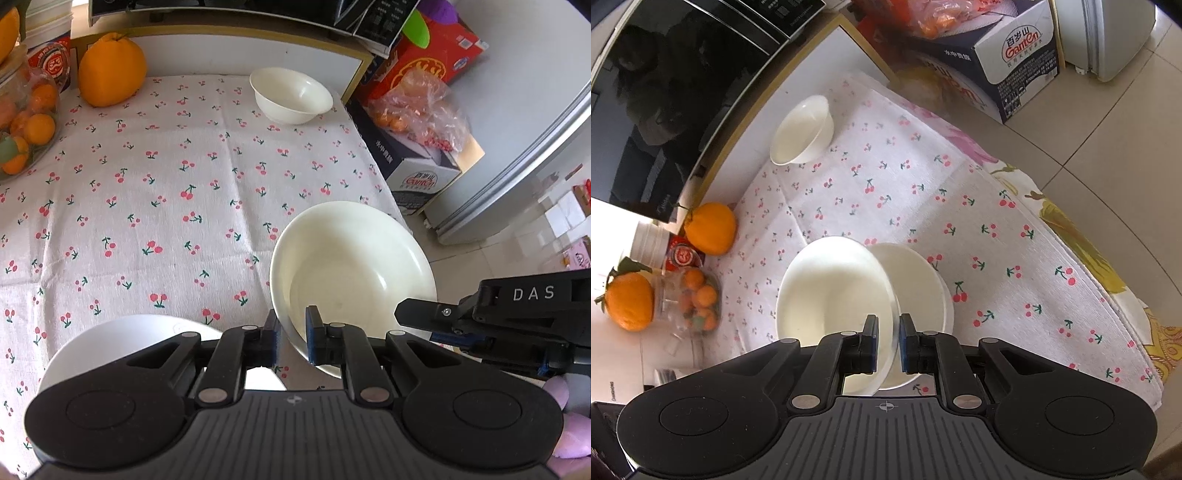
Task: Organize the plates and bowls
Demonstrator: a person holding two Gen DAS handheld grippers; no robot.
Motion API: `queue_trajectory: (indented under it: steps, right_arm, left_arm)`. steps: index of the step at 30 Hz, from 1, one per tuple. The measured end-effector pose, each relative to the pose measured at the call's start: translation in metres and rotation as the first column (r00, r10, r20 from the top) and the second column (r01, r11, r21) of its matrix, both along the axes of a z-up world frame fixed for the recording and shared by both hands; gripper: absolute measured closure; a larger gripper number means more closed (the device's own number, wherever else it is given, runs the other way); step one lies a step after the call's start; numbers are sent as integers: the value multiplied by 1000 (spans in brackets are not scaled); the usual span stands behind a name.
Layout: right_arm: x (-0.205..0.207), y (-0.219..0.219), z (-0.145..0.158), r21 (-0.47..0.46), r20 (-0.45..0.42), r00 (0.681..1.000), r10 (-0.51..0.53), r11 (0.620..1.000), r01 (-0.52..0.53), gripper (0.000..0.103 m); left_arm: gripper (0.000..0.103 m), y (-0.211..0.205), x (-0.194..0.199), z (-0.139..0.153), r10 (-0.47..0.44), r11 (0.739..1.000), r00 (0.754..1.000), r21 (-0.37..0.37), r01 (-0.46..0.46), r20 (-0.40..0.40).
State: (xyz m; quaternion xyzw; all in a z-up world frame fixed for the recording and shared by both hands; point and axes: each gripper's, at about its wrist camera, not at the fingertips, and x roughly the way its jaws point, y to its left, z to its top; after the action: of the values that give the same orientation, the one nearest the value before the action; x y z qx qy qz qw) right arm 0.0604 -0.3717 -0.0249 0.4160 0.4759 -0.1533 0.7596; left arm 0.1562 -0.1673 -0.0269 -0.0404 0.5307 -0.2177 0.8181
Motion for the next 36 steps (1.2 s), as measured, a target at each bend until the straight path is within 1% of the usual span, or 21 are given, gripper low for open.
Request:
queue_trajectory:
  steps: [15, 22, 25, 26, 28, 31, 35, 36]
  right_arm:
    - [-1, -4, -8, -29, -55, 998, -1, 1000, -1, 88]
    - [-2, -6, -9, -24, -63, 998, -6, 1000, 5, 88]
    - [-2, -6, -9, -23, -66, 998, -8, 1000, 6, 87]
    - [-1, -6, -9, -20, -66, 998, -8, 1000, 6, 86]
    - [-1, -7, -10, -1, -61, 998, -9, 1000, 8, 77]
    - [-1, -6, -8, -2, -56, 998, -5, 1000, 5, 74]
    - [-1, -6, -7, -3, -51, 999, -6, 1000, 6, 67]
    - [-2, -6, -6, -6, -50, 999, -8, 1000, 8, 61]
  left_arm:
    - [90, -14, -3, -12, -33, 999, 999, 37, 34, -27]
    - [88, -19, -6, -13, -49, 997, 999, 59, 50, -15]
    - [86, -20, -6, -15, -54, 997, 998, 62, 55, -19]
    - [84, -20, -6, -16, -56, 996, 998, 62, 57, -21]
    - [84, -21, -7, -16, -60, 996, 998, 63, 61, -21]
    - [84, -22, -7, -16, -63, 996, 998, 64, 64, -18]
    - [79, -24, -8, -16, -69, 996, 998, 60, 70, -13]
    - [79, -24, -8, -16, -70, 996, 997, 61, 71, -11]
